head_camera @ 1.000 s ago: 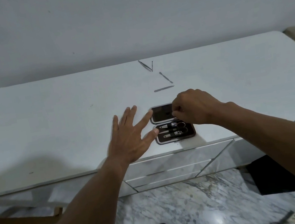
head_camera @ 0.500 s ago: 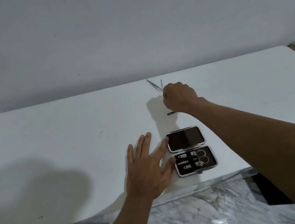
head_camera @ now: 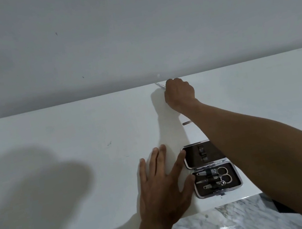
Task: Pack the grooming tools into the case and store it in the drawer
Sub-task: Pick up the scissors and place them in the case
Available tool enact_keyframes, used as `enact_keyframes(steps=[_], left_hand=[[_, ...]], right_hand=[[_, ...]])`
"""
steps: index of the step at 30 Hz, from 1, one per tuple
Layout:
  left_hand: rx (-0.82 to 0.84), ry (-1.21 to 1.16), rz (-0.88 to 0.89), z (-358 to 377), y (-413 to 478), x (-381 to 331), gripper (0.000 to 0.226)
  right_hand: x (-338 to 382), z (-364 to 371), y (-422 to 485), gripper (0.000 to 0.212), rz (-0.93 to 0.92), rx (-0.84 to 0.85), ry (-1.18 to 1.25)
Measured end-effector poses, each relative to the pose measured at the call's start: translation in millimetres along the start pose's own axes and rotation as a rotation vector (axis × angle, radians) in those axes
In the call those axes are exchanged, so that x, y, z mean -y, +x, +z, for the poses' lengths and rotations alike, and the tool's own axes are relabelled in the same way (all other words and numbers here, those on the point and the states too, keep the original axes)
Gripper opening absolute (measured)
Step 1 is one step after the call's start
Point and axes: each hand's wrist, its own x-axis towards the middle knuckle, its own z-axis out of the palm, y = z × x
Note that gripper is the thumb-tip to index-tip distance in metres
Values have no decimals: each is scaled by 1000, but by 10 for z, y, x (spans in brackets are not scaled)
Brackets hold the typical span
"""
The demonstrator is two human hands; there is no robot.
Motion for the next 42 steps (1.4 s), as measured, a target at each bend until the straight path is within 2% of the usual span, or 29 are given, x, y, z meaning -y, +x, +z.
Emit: enact_keyframes(steps=[11, 15, 18, 24, 34, 42], left_hand=[[-16, 44, -24, -45, 13, -30, 59], [-31, 42, -36, -37, 6, -34, 59], [-51, 79, -17, 6, -10, -16, 59], [-50, 120, 3, 13, -19, 0, 60], [-32, 119, -12, 23, -12, 6, 64], [-36, 117, -6, 47, -15, 28, 65]], right_hand=[[-61, -55, -146, 21, -155, 27, -32], [-165, -151, -307, 6, -181, 48, 18], [-338, -284, -505, 19, -209, 78, 95], [-864, -523, -1065, 22, -306, 108, 130], [-1467, -568, -1690, 21, -435, 160, -10], [-1502, -510, -1755, 25, -467, 130, -53]])
